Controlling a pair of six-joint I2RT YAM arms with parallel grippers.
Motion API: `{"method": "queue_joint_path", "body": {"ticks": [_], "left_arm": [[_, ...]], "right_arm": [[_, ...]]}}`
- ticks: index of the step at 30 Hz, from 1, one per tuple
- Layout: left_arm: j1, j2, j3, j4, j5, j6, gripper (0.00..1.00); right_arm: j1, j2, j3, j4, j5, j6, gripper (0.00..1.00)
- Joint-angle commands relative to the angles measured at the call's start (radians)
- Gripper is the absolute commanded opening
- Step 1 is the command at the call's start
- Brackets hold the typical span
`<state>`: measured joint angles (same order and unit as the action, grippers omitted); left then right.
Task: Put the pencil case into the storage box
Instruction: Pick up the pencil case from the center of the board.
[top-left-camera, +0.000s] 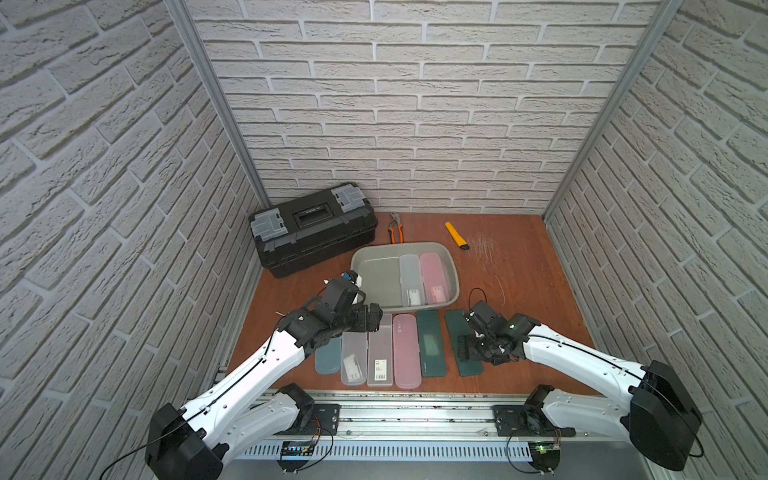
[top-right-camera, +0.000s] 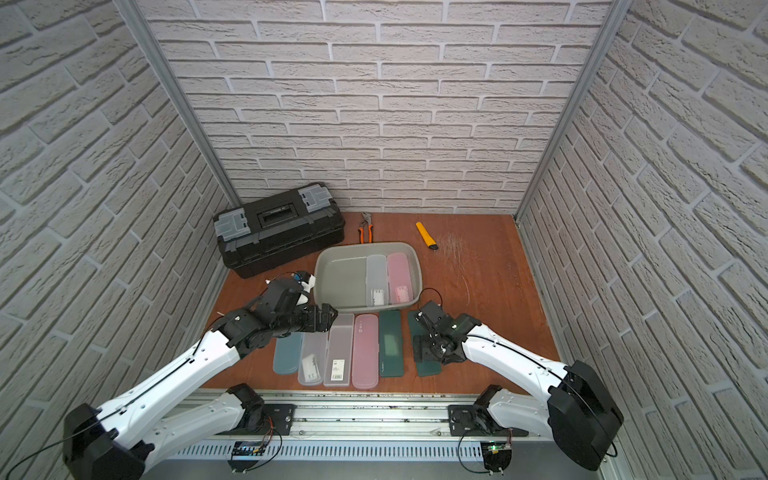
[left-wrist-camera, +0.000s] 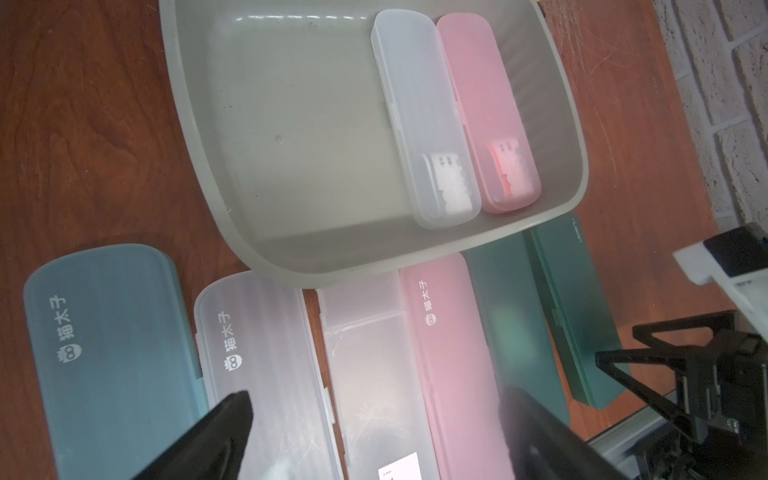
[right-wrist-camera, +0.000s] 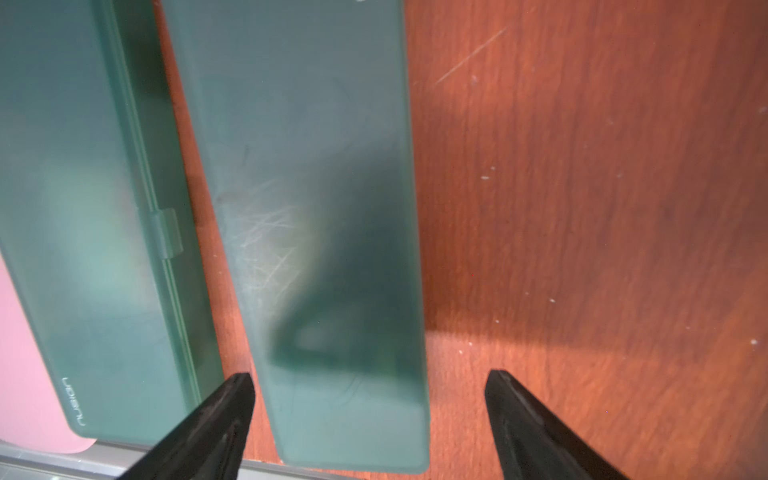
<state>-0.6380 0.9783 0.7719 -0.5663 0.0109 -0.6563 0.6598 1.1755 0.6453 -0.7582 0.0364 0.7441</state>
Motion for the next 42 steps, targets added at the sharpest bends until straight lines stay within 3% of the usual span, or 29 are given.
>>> {"method": "queue_joint_path", "body": {"ticks": [1, 15, 22, 28, 34, 42], "left_arm": [[-0.006, 0.015, -0.014, 0.054, -0.011, -0.020, 0.99], [-0.008, -0.011, -0.037, 0.060, -0.022, -0.039, 0.98], [-0.015, -0.009, -0.041, 0.067, -0.022, -0.045, 0.99], [-0.027, 0.000, -0.031, 0.081, -0.015, -0.051, 0.98], [-0.069, 0.019, -0.036, 0.187, 0.016, -0.062, 0.99], [-0.089, 0.040, 0.012, 0.322, 0.080, -0.010, 0.98]], "right_arm": [[0.023, 0.033, 0.012, 0.031, 0.003, 0.024, 0.92], [0.093, 0.183, 0.022, 0.077, 0.095, 0.071, 0.91], [0.111, 0.194, -0.003, 0.095, 0.135, 0.100, 0.80], [0.122, 0.117, -0.039, 0.068, 0.191, 0.162, 0.72], [0.127, -0.064, -0.063, 0.002, 0.278, 0.242, 0.64], [0.128, -0.209, -0.005, -0.076, 0.317, 0.232, 0.62]]}}
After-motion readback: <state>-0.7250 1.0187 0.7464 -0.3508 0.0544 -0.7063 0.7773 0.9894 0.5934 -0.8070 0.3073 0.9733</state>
